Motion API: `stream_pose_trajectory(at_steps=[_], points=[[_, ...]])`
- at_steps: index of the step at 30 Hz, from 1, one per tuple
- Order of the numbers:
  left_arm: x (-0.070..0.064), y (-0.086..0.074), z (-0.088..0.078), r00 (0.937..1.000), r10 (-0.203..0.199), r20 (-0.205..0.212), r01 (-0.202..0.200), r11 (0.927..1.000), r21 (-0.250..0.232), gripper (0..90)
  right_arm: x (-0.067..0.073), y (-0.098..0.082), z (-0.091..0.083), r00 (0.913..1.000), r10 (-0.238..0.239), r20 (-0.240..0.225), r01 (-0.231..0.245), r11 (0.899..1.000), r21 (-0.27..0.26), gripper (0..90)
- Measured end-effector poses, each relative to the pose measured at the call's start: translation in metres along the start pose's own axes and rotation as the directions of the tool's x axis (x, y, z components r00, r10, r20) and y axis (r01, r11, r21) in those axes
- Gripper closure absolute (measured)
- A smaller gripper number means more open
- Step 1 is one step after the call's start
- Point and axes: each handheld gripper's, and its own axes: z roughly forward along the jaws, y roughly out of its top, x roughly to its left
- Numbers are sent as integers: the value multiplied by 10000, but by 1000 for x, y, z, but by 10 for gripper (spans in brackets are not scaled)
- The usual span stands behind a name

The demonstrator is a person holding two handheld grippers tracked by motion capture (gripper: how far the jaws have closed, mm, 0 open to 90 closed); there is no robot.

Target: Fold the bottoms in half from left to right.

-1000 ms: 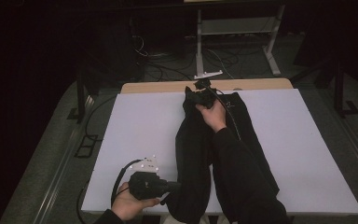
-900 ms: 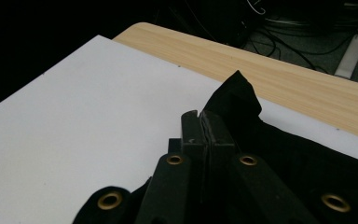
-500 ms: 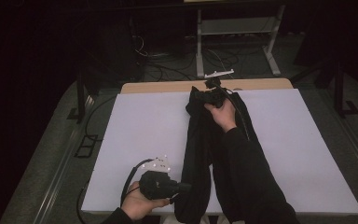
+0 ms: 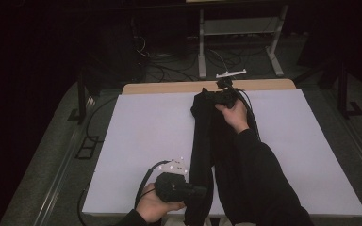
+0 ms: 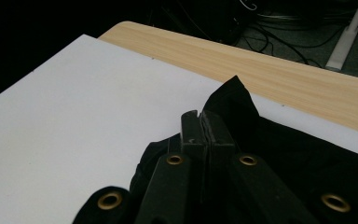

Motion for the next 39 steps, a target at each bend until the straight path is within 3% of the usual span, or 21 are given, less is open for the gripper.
stream_pose_trajectory(at_steps=[9,14,18,20,23,39], points=[[-5,14,20,9998,-139,161,137,9999,101,889,-16,-1,-3,10000,30,-95,-30,10000,63,871],[-9,22,33,9986,-64,522,55,9998,175,889,-26,-2,-5,9998,149,-138,-147,9998,168,871],[-10,26,43,9981,-131,601,135,9999,-64,889,-34,-2,-9,9998,110,-180,-105,9995,285,871],[-11,29,49,9978,-117,654,124,9999,-104,889,-39,-2,-11,9995,174,-251,-167,9995,264,870],[-12,33,58,9965,-56,833,75,9997,-217,888,-50,-3,-15,9964,635,-569,-628,9979,131,870],[-21,56,105,9956,141,921,-86,9982,-597,889,-84,-8,-24,9979,621,-198,-612,9972,430,872]])
